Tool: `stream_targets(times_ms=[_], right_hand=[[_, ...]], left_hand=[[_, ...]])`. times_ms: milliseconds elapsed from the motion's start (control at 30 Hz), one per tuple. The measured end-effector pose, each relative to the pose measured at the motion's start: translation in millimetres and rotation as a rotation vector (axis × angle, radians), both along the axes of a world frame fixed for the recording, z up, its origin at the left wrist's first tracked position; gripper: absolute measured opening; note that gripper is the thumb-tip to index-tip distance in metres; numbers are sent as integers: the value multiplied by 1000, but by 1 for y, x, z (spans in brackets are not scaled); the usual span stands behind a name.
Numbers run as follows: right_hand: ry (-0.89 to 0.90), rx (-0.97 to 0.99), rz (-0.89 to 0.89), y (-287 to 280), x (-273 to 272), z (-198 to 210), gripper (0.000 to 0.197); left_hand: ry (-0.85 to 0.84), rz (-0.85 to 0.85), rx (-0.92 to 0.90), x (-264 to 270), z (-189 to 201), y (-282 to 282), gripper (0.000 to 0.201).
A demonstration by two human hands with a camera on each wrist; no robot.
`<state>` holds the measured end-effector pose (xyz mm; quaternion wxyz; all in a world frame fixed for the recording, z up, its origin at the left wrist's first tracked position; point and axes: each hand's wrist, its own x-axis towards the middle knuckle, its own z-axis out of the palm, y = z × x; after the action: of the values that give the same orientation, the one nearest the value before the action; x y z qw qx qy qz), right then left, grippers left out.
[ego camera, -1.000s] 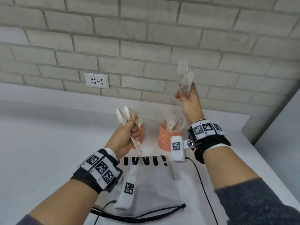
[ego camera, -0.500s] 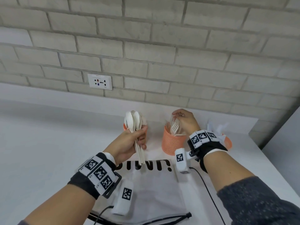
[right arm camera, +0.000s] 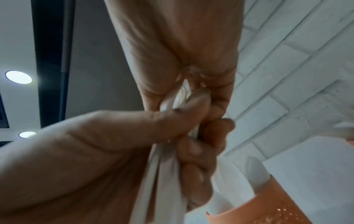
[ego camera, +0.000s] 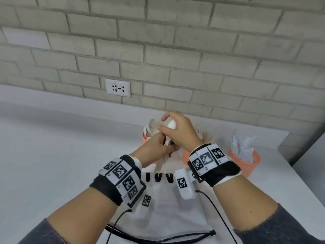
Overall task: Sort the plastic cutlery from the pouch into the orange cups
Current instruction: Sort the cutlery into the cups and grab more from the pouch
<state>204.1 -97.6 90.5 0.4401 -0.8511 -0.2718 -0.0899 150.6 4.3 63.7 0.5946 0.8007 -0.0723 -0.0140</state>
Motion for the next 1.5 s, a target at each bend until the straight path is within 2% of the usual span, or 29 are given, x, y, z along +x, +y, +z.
stream_targets(times_ms=[33, 100, 167, 233, 300, 367, 433, 533, 667, 733, 900, 1067, 1167, 1233, 1367, 1433, 1500], right_hand=[[-15, 24, -16, 0, 4, -1, 13], [-66, 100, -76, -3, 12, 1, 14], [-100, 242, -172, -9, 22, 8, 15], [-164, 367, -284, -14, 33, 15, 17], [-252, 484, -372, -14, 44, 17, 17], [-324, 569, -406, -7, 49, 13, 18], [-347, 589, -399, 3, 52, 6, 19], [-295, 642, -359, 11, 54, -4, 18], [-265, 667, -237, 10, 53, -12, 16], [-296, 615, -196, 9, 54, -16, 14], [-453, 357, -112, 7, 59, -32, 15], [-336, 124, 51, 21, 50, -52, 21], [-294, -280, 43, 26, 45, -66, 44], [-277, -494, 15, 27, 40, -70, 48], [-181, -663, 21, 25, 33, -53, 51], [-163, -636, 17, 20, 26, -37, 54], [-146, -584, 9, 10, 13, -24, 51]], left_hand=[[12, -24, -5, 0, 1, 5, 10], [20, -22, -63, 6, 2, 21, 39], [-16, 104, -200, 13, 7, 39, 44], [-81, 263, -217, 25, 7, 59, 45], [-50, 312, -66, 38, 0, 74, 64], [48, 212, 150, 48, -12, 79, 96], [120, 111, 294, 56, -24, 77, 115], [90, 113, 258, 69, -36, 77, 106], [71, 162, 222, 75, -39, 78, 68], [94, 181, 187, 78, -40, 80, 53], [154, 133, 149, 80, -42, 83, 48], [200, 127, 119, 81, -47, 81, 54], [194, 114, 97, 80, -50, 81, 55], [181, 114, 101, 78, -50, 82, 54], [152, 210, 214, 72, -47, 79, 61], [49, 318, 346, 60, -37, 74, 58], [-137, 345, 503, 33, -21, 65, 43]])
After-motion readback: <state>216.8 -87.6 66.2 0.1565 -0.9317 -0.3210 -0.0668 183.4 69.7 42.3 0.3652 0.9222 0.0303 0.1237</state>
